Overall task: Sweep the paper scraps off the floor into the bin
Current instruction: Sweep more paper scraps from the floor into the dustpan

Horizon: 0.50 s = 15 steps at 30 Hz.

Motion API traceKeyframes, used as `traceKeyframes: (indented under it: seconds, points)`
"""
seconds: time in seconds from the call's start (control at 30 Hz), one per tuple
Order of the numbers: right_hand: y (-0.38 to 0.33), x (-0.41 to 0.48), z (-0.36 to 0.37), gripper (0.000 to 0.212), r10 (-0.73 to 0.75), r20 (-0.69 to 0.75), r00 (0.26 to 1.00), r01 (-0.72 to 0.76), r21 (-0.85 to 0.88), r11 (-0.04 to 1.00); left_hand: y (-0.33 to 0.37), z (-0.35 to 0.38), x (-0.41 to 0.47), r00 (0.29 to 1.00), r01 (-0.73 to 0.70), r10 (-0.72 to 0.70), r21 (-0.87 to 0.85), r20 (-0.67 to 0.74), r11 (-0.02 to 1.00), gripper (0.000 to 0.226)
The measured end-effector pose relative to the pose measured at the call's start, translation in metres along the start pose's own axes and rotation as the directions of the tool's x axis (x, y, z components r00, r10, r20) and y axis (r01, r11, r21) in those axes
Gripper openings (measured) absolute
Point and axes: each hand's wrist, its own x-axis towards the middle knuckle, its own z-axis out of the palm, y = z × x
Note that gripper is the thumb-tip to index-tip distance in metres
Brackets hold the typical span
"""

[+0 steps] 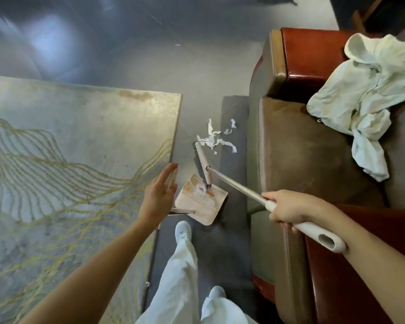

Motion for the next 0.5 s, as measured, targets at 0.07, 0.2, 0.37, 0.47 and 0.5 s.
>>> traceKeyframes:
  seconds: [0.07, 0.2, 0.37, 0.47, 0.5]
  points:
    - [-0.020, 0.027, -0.028, 0.074, 0.017, -0.058, 0.998, -0.012, 0.081, 0.997, 0.002, -0.007, 0.037, 1.000, 0.011, -0.011, -0.020, 0.008, 1.000, 0.051]
    - [-0.052, 0.088, -0.066, 0.051, 0.069, -0.190, 0.979, -0.045, 0.126, 0.991, 0.009, -0.016, 0.106, 0.999, -0.016, 0.018, -0.049, 0.031, 0.999, 0.050]
    - [-0.068, 0.148, -0.102, 0.057, 0.092, -0.354, 0.931, -0.092, 0.016, 0.996, 0.018, -0.025, 0.184, 0.999, -0.003, 0.004, -0.029, 0.037, 1.000, 0.053]
    - [-0.076, 0.185, -0.140, 0.052, 0.106, -0.382, 0.918, -0.111, 0.009, 0.994, 0.023, -0.023, 0.226, 0.998, -0.010, 0.011, -0.017, 0.063, 1.000, 0.051]
    - [-0.078, 0.197, -0.153, 0.051, 0.104, -0.387, 0.916, -0.121, -0.019, 0.992, 0.025, -0.022, 0.239, 0.998, -0.006, 0.007, -0.010, 0.060, 1.000, 0.050]
